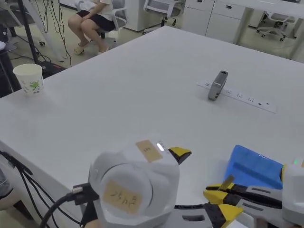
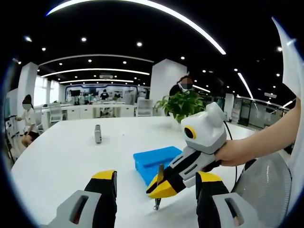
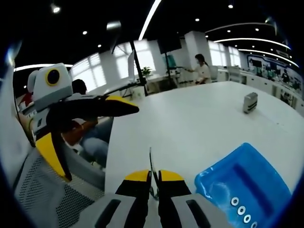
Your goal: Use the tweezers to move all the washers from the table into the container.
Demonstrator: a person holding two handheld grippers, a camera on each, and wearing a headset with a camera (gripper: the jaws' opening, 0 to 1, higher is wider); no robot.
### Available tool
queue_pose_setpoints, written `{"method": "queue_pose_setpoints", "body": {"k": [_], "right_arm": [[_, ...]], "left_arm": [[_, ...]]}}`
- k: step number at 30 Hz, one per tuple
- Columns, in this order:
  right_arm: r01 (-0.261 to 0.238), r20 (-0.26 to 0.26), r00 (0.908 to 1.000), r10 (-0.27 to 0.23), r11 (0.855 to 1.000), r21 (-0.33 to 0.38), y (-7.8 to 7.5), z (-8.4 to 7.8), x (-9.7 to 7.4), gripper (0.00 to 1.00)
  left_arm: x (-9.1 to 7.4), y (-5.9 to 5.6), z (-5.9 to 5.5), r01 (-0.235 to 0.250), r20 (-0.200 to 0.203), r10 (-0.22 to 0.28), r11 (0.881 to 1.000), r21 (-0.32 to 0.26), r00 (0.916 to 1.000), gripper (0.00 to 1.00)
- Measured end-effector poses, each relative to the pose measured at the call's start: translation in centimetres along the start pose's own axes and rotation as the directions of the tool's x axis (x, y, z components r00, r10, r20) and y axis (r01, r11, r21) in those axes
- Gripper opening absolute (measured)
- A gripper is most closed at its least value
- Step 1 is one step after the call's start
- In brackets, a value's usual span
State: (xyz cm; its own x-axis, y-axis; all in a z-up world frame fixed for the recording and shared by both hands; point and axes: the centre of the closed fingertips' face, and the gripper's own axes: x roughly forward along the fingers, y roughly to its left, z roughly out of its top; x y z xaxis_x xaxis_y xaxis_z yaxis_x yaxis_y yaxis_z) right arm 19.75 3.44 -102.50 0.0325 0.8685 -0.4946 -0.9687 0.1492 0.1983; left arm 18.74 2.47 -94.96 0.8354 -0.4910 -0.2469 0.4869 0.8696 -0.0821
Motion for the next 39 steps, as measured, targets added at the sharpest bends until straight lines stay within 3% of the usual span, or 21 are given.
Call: {"method": "queue_pose_setpoints", "body": {"k": [5, 9, 17, 21, 23, 24, 26, 27, 29, 33, 39], "right_arm": [[0.015, 0.004, 0.9999, -0.015, 1.0, 0.007, -0.3, -0.1, -0.2, 0.02], [-0.007, 0.065, 0.9979, -0.001, 0.993, 0.118, -0.3, 0.3, -0.6, 0.02], [0.006, 0.131, 0.991, -0.026, 0.988, 0.152, -0.9, 1.5, -2.7, 0.02], [0.048, 0.196, 0.9765, -0.09, 0.977, 0.208, -2.2, 2.8, -4.5, 0.02], [0.088, 0.233, 0.962, -0.142, 0.97, 0.227, -2.7, 3.5, -5.9, 0.02], [0.117, 0.259, 0.9487, -0.181, 0.963, 0.244, -3.0, 3.8, -6.8, 0.02], [0.138, 0.29, 0.9325, -0.216, 0.954, 0.266, -3.3, 4.3, -8.1, 0.02], [0.141, 0.29, 0.9316, -0.219, 0.954, 0.266, -3.3, 4.3, -8.5, 0.02], [0.164, 0.306, 0.9187, -0.249, 0.946, 0.278, -3.9, 4.6, -9.4, 0.02], [0.188, 0.324, 0.9029, -0.283, 0.937, 0.295, -4.9, 5.0, -10.2, 0.02], [0.217, 0.323, 0.8915, -0.318, 0.925, 0.311, -6.3, 5.5, -10.0, 0.02]], "left_arm": [[0.0, -0.1, 0.0, 0.004, -0.002, -0.004, 1.0, 0.001, 1.0, 0.67], [0.0, -0.2, 0.0, 0.007, -0.005, -0.007, 1.0, 0.002, 1.0, 0.67], [0.1, -0.3, -0.2, 0.016, -0.011, -0.016, 1.0, 0.004, 0.9998, 0.67], [0.2, -0.4, -0.3, 0.021, -0.018, -0.021, 1.0, 0.006, 0.9996, 0.67], [0.2, -0.4, -0.3, 0.02, -0.019, -0.02, 1.0, 0.008, 0.9996, 0.67], [0.2, -0.4, -0.4, 0.019, -0.021, -0.019, 1.0, 0.008, 0.9996, 0.67], [0.2, -0.3, -0.4, 0.018, -0.021, -0.018, 1.0, 0.006, 0.9996, 0.67], [0.2, -0.3, -0.3, 0.018, -0.021, -0.018, 1.0, 0.006, 0.9996, 0.67], [0.2, -0.4, -0.3, 0.021, -0.02, -0.021, 1.0, 0.006, 0.9996, 0.67], [0.2, -0.6, -0.4, 0.024, -0.025, -0.024, 1.0, 0.015, 0.9994, 0.67], [0.1, -0.4, -0.3, 0.012, -0.02, -0.012, 1.0, 0.013, 0.9997, 0.67]]}}
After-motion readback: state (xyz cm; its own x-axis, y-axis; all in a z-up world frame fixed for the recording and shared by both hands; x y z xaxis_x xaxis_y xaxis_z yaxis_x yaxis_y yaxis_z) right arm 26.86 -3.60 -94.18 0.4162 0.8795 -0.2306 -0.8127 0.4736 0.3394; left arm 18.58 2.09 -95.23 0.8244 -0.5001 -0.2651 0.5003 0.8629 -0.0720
